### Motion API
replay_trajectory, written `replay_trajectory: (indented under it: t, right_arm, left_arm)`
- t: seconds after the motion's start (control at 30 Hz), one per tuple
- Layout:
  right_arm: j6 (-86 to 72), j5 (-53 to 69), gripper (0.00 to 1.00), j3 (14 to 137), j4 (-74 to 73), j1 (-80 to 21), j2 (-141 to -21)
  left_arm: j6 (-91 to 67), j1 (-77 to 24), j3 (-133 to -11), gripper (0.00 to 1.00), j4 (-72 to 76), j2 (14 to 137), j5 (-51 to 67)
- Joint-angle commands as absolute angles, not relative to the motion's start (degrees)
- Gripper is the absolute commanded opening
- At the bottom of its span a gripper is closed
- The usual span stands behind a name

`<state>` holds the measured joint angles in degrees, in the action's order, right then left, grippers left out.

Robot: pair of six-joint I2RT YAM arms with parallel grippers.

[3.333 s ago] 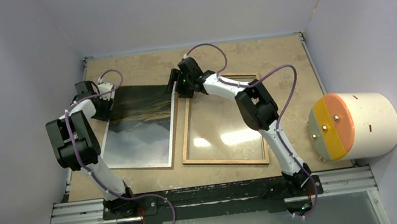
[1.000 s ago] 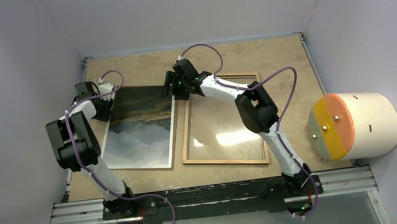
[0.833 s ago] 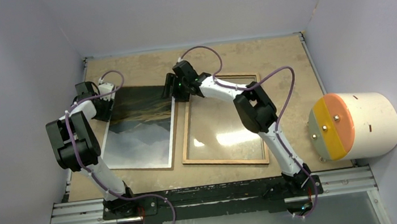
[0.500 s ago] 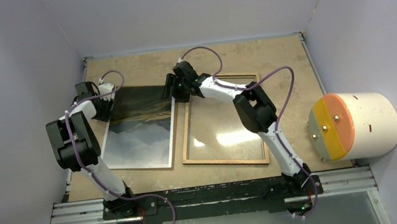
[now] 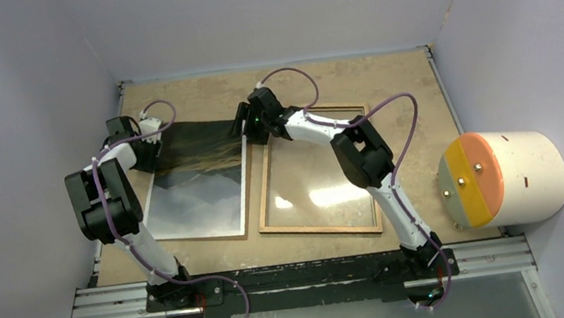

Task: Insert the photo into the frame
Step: Pick up the photo at the center of the board.

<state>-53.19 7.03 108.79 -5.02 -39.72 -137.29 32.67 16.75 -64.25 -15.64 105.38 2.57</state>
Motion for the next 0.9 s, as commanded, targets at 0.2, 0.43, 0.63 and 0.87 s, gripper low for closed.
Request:
replay_trajectory:
  t: [0.2,0.43,0.63,0.87]
  right_arm:
    - [-63.3,13.7,0.72,100.9,6.9,-40.0,-137.9]
    - [-68.7,17.9,0.75,96.7,17.1,-40.0,-137.4]
    - [-72.6,20.6,0.78,95.9,22.9,-40.8,-139.2]
    - [-79.6,23.8,0.83,95.0,33.8,-41.5,-141.7]
  left_arm:
    - [33.9,16.6,-60.4,0.51,-20.8,110.7,7.3]
    - [34.3,16.6,-60.2,0.52,-21.1,110.5,7.5]
    - [34.3,16.6,-60.5,0.51,-22.0,110.1,8.0]
    - [34.3,16.6,-61.5,0.51,-23.5,110.1,9.0]
